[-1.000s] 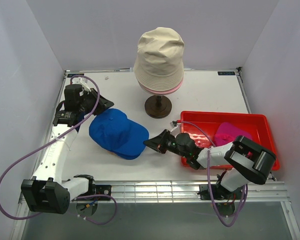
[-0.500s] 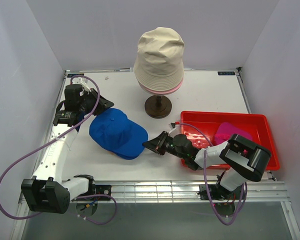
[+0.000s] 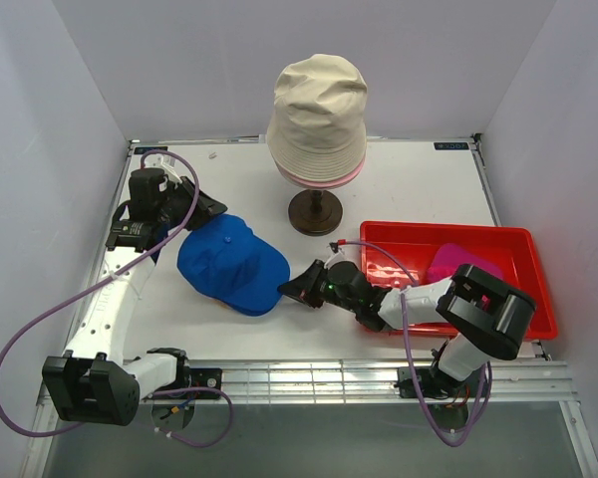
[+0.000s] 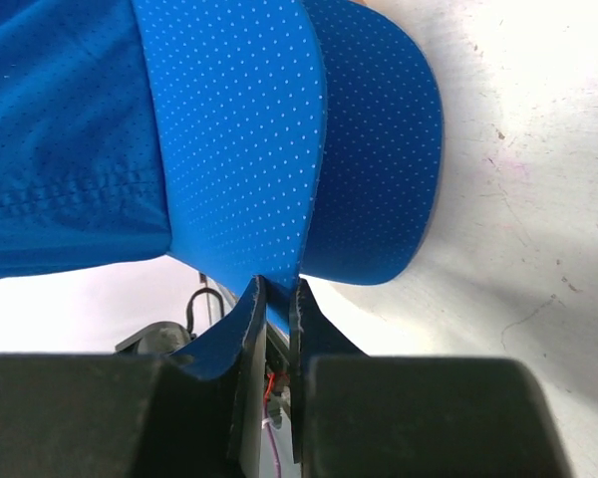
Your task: Stack the hats
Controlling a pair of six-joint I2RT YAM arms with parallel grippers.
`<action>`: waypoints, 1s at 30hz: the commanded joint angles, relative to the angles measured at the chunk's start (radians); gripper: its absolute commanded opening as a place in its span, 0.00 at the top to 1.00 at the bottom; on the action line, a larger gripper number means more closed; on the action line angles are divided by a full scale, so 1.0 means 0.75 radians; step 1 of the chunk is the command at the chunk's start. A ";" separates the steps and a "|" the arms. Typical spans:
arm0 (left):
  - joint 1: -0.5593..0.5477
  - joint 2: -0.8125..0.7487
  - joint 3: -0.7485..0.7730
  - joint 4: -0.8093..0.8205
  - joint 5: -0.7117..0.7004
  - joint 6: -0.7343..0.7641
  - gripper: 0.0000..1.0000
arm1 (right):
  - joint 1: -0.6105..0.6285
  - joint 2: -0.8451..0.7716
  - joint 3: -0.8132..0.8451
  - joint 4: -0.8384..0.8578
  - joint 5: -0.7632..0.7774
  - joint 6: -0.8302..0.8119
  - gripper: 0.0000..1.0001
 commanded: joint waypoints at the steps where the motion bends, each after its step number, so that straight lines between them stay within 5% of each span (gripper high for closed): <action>1: -0.006 -0.030 -0.009 -0.010 -0.017 0.006 0.80 | 0.024 0.046 0.007 -0.476 0.074 -0.129 0.92; 7: -0.006 -0.034 -0.013 -0.012 -0.017 -0.002 0.75 | 0.026 0.026 0.001 -0.513 0.080 -0.154 0.87; 21: -0.006 -0.048 0.069 -0.063 -0.042 0.045 0.53 | 0.026 -0.154 0.122 -0.729 0.123 -0.287 0.57; 30: -0.006 -0.057 0.138 -0.069 -0.072 0.088 0.42 | 0.022 -0.432 0.347 -1.130 0.217 -0.463 0.52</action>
